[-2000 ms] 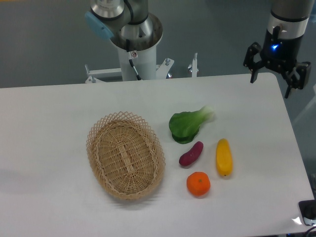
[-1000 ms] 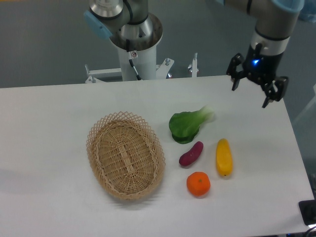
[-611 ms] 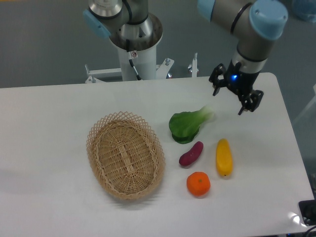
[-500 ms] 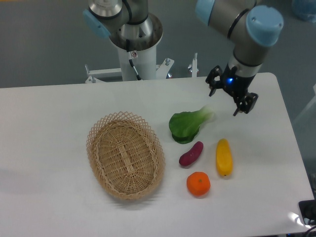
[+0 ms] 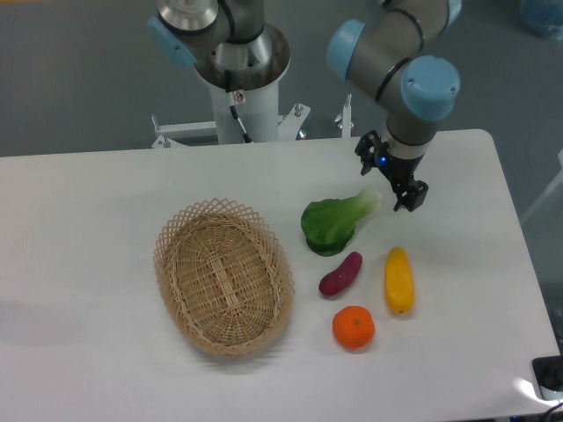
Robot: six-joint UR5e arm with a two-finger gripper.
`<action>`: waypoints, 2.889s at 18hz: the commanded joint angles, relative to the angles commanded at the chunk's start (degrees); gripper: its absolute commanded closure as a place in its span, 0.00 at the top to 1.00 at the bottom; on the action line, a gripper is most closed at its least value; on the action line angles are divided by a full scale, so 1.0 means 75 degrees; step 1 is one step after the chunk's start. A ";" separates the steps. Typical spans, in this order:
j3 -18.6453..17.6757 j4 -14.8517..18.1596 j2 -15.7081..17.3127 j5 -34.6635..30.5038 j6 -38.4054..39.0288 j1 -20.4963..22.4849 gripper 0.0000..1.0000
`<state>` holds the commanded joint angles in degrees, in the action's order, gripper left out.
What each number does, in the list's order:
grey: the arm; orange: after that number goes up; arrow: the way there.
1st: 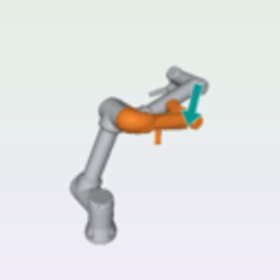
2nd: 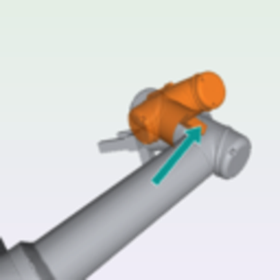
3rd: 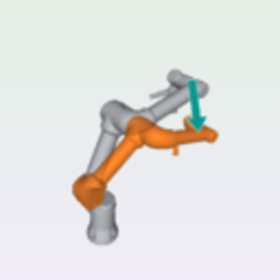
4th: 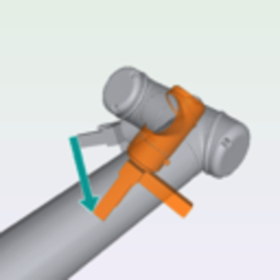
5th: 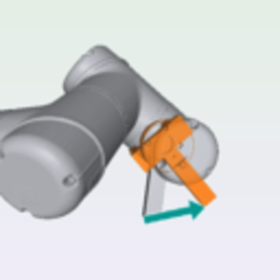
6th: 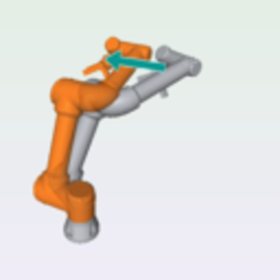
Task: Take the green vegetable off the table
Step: 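Move the open gripper over the green bok choy's stem end, then lower the gripper onto the bok choy stem, then close the gripper on the bok choy stem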
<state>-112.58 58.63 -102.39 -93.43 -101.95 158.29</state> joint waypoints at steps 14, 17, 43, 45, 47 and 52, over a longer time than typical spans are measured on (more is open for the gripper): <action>-0.0763 -0.0973 -0.0070 -0.0012 0.0469 -0.0105 1.00; -0.0950 -0.1136 -0.0070 -0.0012 0.0492 -0.0117 1.00; -0.0904 -0.1793 -0.0328 -0.0012 0.0996 -0.0223 0.62; -0.0881 -0.1782 -0.0316 -0.0012 0.1008 -0.0223 0.58; -0.0869 -0.1782 -0.0316 -0.0012 0.1054 -0.0223 0.50; -0.0869 -0.1782 -0.0316 -0.0012 0.1066 -0.0223 0.37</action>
<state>-119.09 45.26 -104.77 -93.52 -93.95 156.62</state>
